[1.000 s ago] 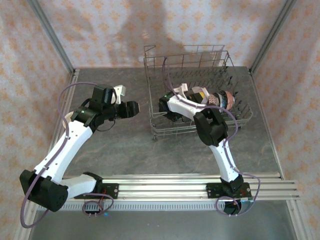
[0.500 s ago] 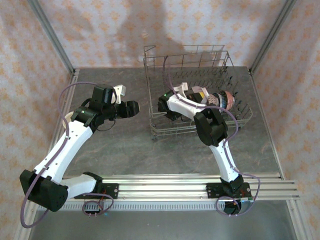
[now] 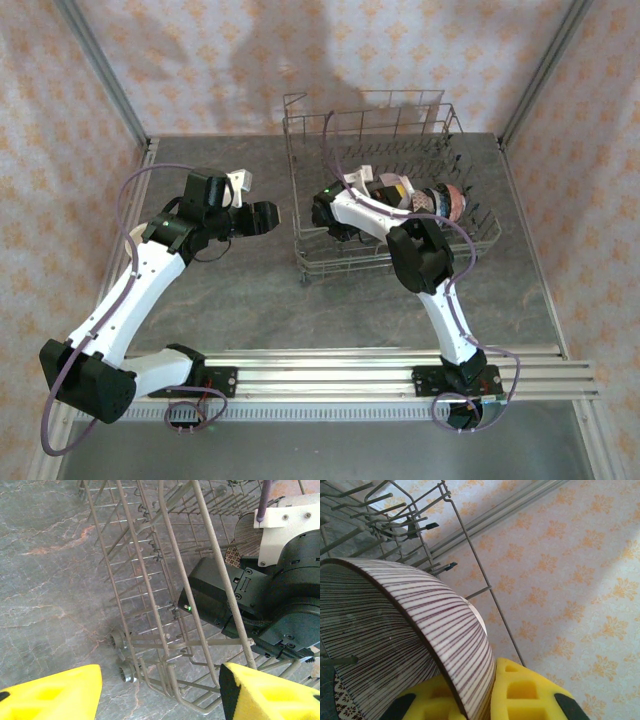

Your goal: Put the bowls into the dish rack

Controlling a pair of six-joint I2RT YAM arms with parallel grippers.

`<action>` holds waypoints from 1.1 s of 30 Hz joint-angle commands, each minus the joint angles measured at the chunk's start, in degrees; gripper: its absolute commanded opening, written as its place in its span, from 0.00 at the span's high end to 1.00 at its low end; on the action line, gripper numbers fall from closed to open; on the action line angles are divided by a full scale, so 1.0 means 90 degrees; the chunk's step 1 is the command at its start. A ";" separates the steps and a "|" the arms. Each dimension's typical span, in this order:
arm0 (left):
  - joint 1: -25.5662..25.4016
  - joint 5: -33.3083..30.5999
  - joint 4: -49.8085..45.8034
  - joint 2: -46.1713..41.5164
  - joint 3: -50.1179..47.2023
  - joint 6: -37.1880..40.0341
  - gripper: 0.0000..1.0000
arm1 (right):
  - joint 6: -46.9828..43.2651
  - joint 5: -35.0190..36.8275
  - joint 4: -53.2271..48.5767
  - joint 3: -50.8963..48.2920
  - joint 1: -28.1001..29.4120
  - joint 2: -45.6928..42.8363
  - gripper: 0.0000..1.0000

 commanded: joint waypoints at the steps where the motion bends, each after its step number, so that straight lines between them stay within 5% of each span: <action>1: 0.0082 0.0066 0.0099 0.0030 -0.0003 0.0083 0.35 | 0.0174 -0.1548 -0.0967 0.0002 0.0289 -0.0028 1.00; 33: 0.0087 0.0016 -0.0037 0.0302 0.0198 0.0099 0.35 | -0.1932 -0.0052 -0.0955 0.1647 -0.0499 -0.0100 1.00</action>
